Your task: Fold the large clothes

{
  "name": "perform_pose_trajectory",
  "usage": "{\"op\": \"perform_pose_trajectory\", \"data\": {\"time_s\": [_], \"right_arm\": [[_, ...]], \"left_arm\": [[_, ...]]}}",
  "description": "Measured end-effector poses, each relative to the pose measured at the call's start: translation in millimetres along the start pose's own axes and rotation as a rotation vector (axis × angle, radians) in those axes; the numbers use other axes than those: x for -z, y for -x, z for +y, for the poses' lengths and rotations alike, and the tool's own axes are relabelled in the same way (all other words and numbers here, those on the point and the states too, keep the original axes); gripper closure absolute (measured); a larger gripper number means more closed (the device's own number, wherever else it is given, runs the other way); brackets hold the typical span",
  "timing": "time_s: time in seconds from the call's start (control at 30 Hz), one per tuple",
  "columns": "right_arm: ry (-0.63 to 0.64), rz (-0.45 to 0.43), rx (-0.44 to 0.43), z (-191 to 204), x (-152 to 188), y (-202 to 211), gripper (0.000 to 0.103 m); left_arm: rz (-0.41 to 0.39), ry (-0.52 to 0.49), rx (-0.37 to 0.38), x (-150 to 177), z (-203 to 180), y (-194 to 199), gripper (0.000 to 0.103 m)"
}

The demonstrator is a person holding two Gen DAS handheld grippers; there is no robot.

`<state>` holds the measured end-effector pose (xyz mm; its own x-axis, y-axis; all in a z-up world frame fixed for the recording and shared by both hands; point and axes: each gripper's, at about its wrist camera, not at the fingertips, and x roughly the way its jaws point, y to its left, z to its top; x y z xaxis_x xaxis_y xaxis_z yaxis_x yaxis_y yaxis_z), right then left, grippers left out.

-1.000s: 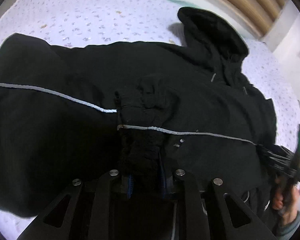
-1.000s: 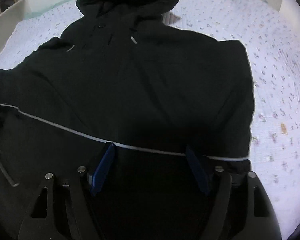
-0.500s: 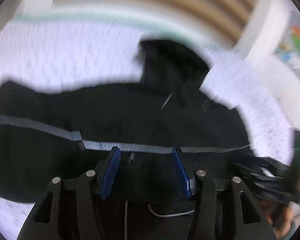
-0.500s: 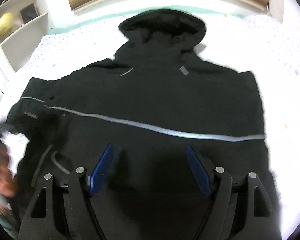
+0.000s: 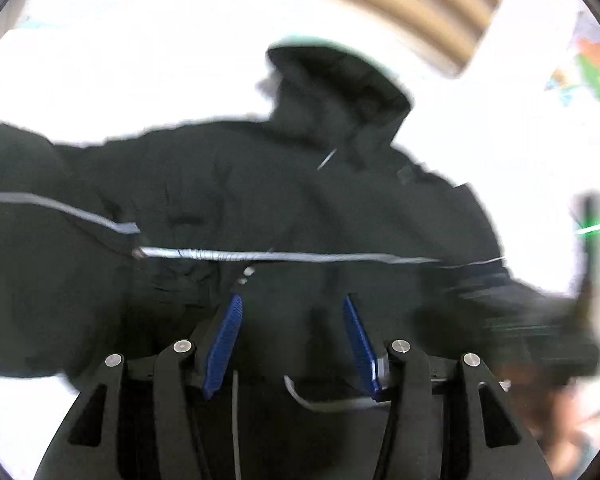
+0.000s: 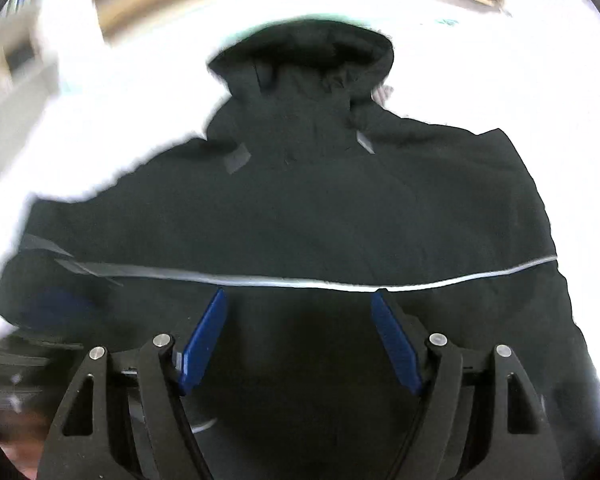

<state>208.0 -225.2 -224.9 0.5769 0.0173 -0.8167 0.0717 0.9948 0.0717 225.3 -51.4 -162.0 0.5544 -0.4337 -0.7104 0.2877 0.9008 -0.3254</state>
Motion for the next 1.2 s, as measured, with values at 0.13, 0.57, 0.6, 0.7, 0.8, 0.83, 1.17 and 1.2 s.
{"op": "perform_pose_trajectory", "data": {"time_s": [0.13,0.57,0.6,0.7,0.8,0.83,1.17,1.2], "right_arm": [[0.030,-0.035,0.007,-3.7,17.9,-18.9,0.020],[0.027,-0.090,0.000,-8.2,25.7,-15.9,0.017],[0.026,-0.090,-0.002,-8.1,24.3,-17.1,0.016],[0.026,-0.090,0.001,-6.9,23.9,-18.1,0.016],[0.026,-0.090,0.000,-6.6,23.6,-18.6,0.016],[0.025,-0.090,0.000,-6.8,23.8,-18.4,0.016],[0.024,-0.092,-0.004,-6.2,23.5,-19.0,0.016],[0.024,-0.093,-0.005,-6.0,23.3,-19.1,0.016]], "left_arm": [[-0.118,0.023,-0.085,3.5,40.4,83.9,0.048],[-0.270,0.814,-0.298,91.3,360.9,190.4,0.046],[-0.284,0.864,-0.251,97.9,372.6,186.4,0.046],[-0.346,0.876,-0.180,94.7,376.0,171.6,0.045],[-0.346,0.883,-0.166,86.5,381.2,159.0,0.045],[-0.346,0.881,-0.182,81.1,381.2,151.9,0.045],[-0.434,0.784,-0.580,64.6,355.2,172.6,0.083],[-0.410,0.785,-0.596,65.0,357.3,170.2,0.083]]}}
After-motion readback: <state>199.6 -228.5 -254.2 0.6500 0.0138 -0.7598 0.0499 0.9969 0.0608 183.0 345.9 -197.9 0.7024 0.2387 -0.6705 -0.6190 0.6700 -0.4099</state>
